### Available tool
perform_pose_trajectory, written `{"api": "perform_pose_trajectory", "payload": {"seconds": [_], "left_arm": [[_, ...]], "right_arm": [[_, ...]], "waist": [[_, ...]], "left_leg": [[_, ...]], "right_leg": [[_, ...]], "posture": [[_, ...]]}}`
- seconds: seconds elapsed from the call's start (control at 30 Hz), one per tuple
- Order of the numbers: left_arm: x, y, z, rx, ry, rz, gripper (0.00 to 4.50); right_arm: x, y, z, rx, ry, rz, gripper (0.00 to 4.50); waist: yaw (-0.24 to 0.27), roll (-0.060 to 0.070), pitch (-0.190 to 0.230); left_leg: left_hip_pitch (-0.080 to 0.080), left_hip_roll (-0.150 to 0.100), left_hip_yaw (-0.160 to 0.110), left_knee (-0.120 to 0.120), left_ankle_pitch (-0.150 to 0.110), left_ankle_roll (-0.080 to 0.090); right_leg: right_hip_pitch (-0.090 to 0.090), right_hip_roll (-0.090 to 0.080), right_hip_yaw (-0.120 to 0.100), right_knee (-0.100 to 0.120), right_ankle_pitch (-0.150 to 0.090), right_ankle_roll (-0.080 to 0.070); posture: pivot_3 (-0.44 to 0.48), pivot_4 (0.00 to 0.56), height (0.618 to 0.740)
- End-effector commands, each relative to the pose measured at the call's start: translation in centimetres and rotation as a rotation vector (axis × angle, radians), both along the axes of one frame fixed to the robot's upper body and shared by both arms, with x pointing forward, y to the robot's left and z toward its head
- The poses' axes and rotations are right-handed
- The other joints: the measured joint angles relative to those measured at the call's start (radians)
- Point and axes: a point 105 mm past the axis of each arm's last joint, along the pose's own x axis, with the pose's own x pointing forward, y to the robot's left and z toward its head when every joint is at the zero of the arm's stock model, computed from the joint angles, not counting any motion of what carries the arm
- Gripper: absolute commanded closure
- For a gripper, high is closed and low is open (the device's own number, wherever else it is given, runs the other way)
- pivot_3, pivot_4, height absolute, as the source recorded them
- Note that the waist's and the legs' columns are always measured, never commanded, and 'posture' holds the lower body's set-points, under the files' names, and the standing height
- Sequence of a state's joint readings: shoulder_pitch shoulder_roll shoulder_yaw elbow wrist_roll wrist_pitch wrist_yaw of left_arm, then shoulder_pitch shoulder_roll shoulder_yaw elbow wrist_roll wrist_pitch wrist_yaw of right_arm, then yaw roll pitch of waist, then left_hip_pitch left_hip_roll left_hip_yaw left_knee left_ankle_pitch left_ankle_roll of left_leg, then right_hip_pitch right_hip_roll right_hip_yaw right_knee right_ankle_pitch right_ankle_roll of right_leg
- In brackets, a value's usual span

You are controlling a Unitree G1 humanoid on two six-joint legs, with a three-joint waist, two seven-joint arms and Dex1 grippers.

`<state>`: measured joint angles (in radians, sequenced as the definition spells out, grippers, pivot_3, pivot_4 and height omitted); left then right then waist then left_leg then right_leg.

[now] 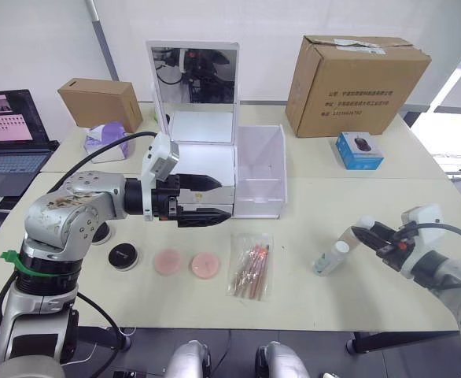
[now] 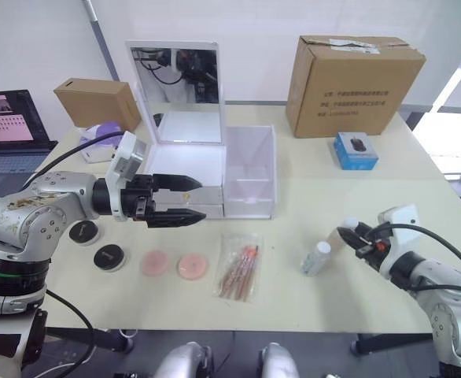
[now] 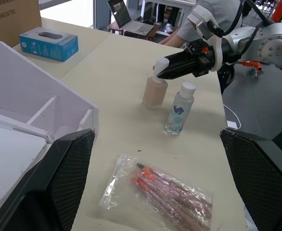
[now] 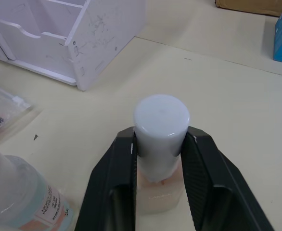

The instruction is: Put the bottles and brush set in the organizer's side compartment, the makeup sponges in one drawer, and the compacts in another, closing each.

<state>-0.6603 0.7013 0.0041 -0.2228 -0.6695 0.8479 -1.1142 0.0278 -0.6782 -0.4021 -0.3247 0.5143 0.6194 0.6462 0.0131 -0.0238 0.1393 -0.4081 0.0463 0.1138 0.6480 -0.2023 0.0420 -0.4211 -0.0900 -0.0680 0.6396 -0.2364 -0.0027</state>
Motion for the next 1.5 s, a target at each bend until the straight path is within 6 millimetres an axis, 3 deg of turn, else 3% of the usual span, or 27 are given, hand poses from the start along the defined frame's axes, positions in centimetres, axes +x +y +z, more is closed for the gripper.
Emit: {"api": "perform_pose_trajectory", "payload": {"seconds": [0.03,0.13,0.33,0.5,0.77,1.17,1.5], "left_arm": [[-0.2,-0.1,1.1,-0.008,-0.070,-0.017,0.00],[-0.3,0.0,1.1,-0.017,-0.077,-0.007,0.00],[-0.4,1.4,0.3,-0.015,-0.094,0.061,0.00],[-1.0,2.2,-0.3,-0.025,-0.102,0.132,0.00],[-2.1,3.3,-1.1,-0.025,-0.110,0.241,0.00],[-2.8,3.7,-1.6,-0.038,-0.105,0.307,0.00],[-2.6,3.8,-1.9,-0.027,-0.102,0.319,0.00]], "right_arm": [[0.3,0.7,1.9,0.003,-0.088,0.027,3.52],[0.6,1.3,4.4,0.006,-0.145,0.066,3.52],[2.7,6.1,11.9,0.046,-0.272,0.286,3.52],[4.4,10.0,14.5,0.066,-0.282,0.431,3.52],[7.6,12.2,11.8,-0.019,-0.198,0.533,3.52],[11.3,12.4,10.0,-0.139,-0.177,0.632,3.52],[13.3,11.6,7.0,-0.220,-0.075,0.673,3.52]], "waist": [[0.000,0.000,0.000],[0.000,0.000,0.000],[-0.015,0.001,0.001],[-0.013,0.000,0.001],[0.001,0.000,0.001],[-0.005,0.000,0.001],[-0.004,0.000,0.001]], "left_leg": [[0.000,0.000,0.000,0.000,0.000,0.000],[0.000,0.000,0.000,0.000,0.000,0.000],[0.003,0.000,0.001,-0.003,0.000,0.000],[0.001,0.003,0.001,-0.004,0.000,0.000],[0.001,0.000,0.002,-0.003,0.000,0.000],[0.001,0.001,0.002,-0.003,0.000,0.000],[0.001,0.000,0.002,-0.004,0.000,0.000]], "right_leg": [[0.000,0.000,0.000,0.000,0.000,0.000],[0.000,0.000,0.000,0.000,0.000,0.000],[-0.002,0.002,0.002,0.001,0.000,-0.001],[-0.001,0.004,0.002,-0.001,0.002,-0.006],[-0.001,-0.001,0.000,-0.001,0.004,-0.009],[-0.002,0.000,-0.001,0.000,0.004,-0.009],[-0.002,0.000,-0.002,0.000,0.004,-0.010]], "posture": [[0.000,0.150,0.731],[0.000,0.150,0.731],[0.000,0.150,0.731],[0.000,0.150,0.731],[0.000,0.150,0.731],[0.000,0.150,0.731],[0.000,0.150,0.731]]}}
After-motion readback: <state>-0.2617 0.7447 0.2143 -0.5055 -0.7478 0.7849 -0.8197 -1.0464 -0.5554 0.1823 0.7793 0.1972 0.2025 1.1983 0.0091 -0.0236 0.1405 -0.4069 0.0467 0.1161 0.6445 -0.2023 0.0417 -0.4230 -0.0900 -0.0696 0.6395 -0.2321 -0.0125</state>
